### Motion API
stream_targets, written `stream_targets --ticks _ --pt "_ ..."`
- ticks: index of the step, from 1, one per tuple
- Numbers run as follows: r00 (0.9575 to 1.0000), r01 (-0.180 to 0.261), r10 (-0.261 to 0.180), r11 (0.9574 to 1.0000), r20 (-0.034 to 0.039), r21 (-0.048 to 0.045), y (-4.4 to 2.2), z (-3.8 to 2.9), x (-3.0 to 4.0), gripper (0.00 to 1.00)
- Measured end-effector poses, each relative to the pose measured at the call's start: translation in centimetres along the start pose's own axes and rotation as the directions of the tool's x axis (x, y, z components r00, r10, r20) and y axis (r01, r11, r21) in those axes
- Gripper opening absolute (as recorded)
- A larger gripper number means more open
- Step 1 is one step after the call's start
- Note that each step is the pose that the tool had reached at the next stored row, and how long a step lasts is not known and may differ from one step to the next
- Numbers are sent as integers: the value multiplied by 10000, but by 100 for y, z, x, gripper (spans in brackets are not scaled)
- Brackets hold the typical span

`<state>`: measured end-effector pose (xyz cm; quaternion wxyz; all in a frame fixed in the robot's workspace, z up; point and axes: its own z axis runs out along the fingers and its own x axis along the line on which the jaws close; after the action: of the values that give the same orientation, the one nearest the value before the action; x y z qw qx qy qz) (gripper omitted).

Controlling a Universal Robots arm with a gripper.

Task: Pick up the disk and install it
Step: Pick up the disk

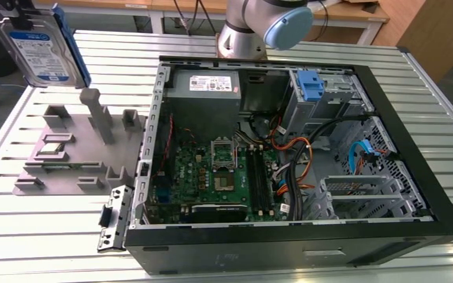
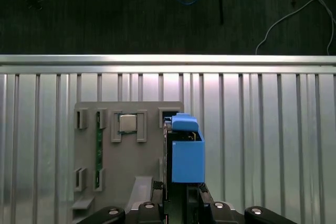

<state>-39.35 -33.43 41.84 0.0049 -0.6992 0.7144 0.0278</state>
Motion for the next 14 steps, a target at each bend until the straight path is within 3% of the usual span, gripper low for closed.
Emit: stream_targets --ticks 14 --pt "10000 1 -1 10000 0 -1 5 -147 -7 35"
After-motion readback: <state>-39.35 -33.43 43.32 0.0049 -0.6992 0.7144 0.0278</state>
